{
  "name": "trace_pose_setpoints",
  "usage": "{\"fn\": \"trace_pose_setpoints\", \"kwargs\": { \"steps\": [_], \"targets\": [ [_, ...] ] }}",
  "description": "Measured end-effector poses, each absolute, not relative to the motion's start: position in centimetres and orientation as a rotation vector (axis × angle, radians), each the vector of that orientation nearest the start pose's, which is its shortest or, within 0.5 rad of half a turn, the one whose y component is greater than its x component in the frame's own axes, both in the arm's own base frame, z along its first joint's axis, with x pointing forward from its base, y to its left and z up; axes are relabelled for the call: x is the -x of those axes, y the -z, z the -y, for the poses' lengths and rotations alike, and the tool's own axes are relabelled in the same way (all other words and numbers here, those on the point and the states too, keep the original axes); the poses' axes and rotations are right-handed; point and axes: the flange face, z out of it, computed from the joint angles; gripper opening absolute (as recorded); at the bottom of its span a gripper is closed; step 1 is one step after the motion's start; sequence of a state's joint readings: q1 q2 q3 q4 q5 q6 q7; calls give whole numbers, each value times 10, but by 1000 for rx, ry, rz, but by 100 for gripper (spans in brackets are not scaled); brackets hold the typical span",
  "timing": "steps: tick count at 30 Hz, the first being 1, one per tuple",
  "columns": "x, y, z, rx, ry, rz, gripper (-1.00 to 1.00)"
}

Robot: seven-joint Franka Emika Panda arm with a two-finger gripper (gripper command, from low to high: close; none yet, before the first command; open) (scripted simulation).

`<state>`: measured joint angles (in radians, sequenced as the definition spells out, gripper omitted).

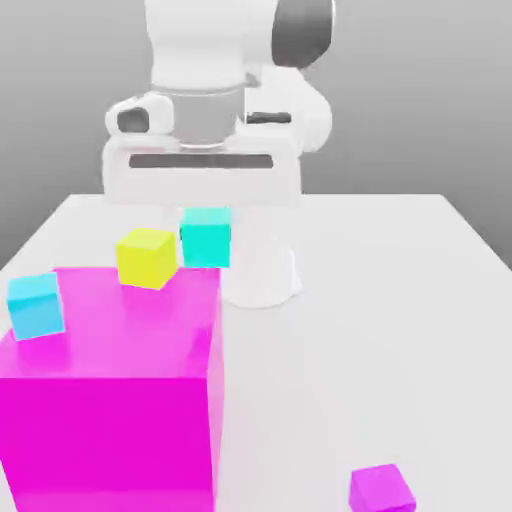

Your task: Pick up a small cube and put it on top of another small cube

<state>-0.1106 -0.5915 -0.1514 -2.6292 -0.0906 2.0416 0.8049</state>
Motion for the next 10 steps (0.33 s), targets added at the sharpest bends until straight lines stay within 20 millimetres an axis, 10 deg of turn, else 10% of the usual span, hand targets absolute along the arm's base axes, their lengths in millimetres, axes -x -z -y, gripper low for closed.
{"fn": "trace_pose_setpoints", "kwargs": {
  "steps": [3,6,7,10],
  "targets": [
    [-321,-451,130,2616,-2,-1730,-100],
    [-317,-417,135,2590,-2,-1769,-100],
    [-316,-405,135,2588,-2,-1771,100],
    [-316,-405,135,2588,-2,-1771,100]
  ]
}}
